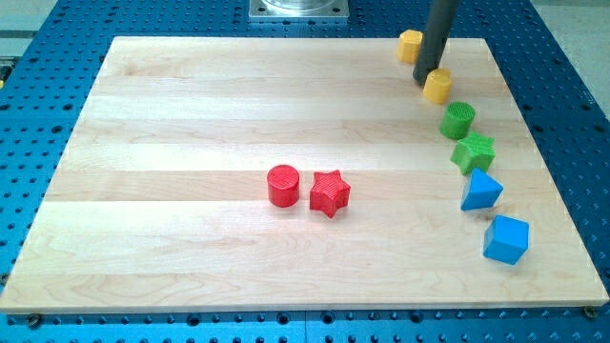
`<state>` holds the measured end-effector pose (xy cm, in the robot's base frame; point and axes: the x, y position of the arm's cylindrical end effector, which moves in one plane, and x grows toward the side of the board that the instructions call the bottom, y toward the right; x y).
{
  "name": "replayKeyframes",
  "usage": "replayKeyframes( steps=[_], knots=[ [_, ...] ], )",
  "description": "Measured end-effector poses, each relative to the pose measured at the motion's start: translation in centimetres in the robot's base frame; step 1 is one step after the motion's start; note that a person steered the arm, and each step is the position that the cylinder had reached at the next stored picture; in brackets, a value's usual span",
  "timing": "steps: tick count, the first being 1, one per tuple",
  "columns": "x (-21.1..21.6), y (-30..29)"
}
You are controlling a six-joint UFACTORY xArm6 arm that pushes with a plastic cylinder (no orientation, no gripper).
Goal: Push the yellow blocks above the green circle
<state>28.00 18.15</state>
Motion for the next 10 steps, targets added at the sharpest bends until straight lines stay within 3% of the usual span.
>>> replayKeyframes(
  steps=[1, 2, 3, 4, 5, 6, 7, 9, 10],
  knots=[
    [2.1, -3.7],
    [1.8, -0.7],
    [1.1, -3.2],
    [-1.3, -12.9],
    [-7.5, -11.2],
    [-8.7, -5.4],
    [-6.9, -0.7],
    [-4.4, 0.5],
    [-8.8, 0.4]
  ],
)
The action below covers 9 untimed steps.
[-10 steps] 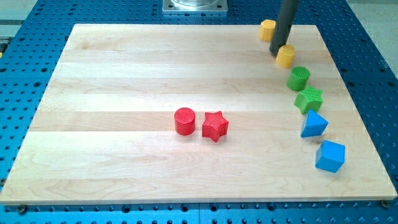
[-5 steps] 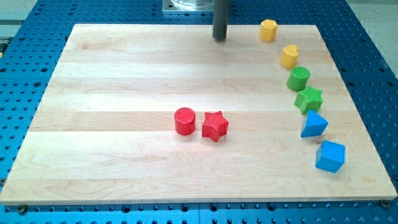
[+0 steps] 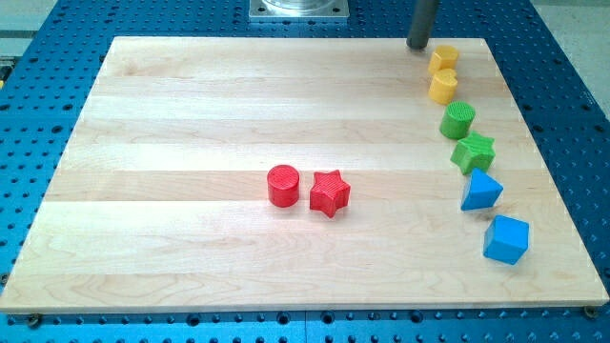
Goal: Push the yellow blocks above the green circle
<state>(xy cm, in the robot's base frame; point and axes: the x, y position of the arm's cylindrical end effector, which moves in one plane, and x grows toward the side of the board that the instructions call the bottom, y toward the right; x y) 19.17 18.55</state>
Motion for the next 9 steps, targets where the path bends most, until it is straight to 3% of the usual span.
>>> replayKeyframes(
  steps=[2, 4, 5, 9],
  knots=[
    [0.4, 4.7],
    [4.6, 3.1],
    [3.6, 2.0],
    [11.4, -0.9]
  ],
)
